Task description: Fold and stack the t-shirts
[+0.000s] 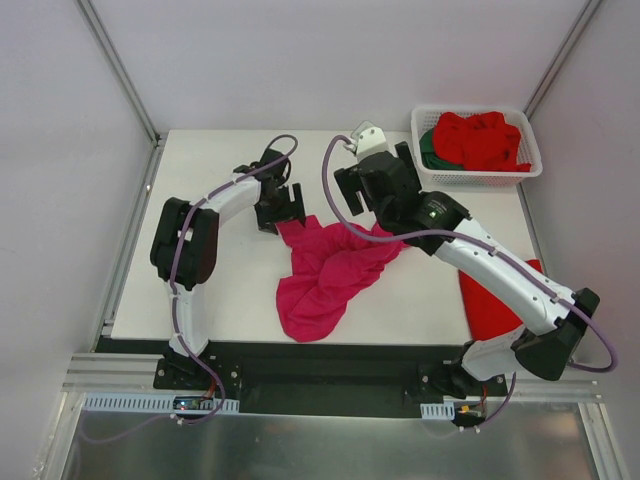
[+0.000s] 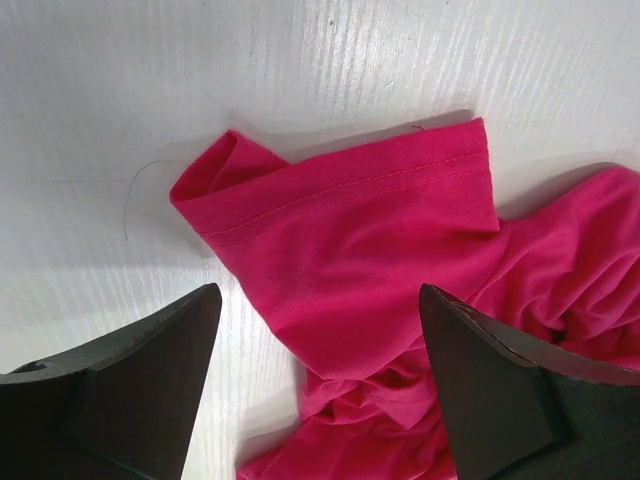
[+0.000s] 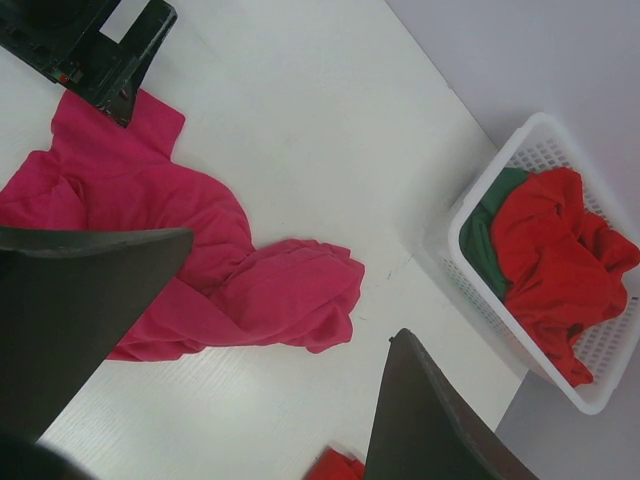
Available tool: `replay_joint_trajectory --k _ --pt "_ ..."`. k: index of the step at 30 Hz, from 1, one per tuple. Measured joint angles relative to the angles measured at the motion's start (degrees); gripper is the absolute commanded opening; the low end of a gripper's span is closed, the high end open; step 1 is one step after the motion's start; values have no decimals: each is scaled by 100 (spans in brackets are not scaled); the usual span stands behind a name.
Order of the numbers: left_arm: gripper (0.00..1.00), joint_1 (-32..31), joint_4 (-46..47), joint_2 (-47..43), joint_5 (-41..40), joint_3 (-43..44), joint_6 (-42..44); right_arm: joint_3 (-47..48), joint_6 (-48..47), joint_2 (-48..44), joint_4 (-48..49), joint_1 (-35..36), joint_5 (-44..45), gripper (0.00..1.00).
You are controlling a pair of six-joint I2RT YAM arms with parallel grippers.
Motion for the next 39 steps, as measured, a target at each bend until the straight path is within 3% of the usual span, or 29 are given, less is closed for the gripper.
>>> replay_joint_trajectory --k 7,9,10,11,12,13,24,30,35,39 --pt "78 0 -24 83 0 -90 -24 63 17 173 -116 0 -52 96" --pt "64 0 -28 168 0 -87 -31 63 22 179 -162 0 -83 96" --pt "52 0 -35 170 11 -74 -46 63 22 179 -168 0 -92 96" --pt "24 0 -31 173 2 -66 -66 63 22 179 -173 0 -101 96" --pt "5 0 -24 210 15 -50 -68 63 22 179 -188 0 -103 96" --pt "0 0 -22 260 15 -31 -103 63 22 179 -201 0 -105 96" --pt "0 -2 -15 114 -243 -208 -114 63 22 179 -243 -11 -103 96" --pt "0 -4 -610 -1720 -1375 -404 -74 63 20 179 -245 -11 -103 96" --pt "0 -2 -892 -3300 -2402 431 199 63 20 179 -245 -22 -114 96" --pt "0 -2 -1012 -3709 -3003 955 437 63 20 179 -247 -33 -120 96"
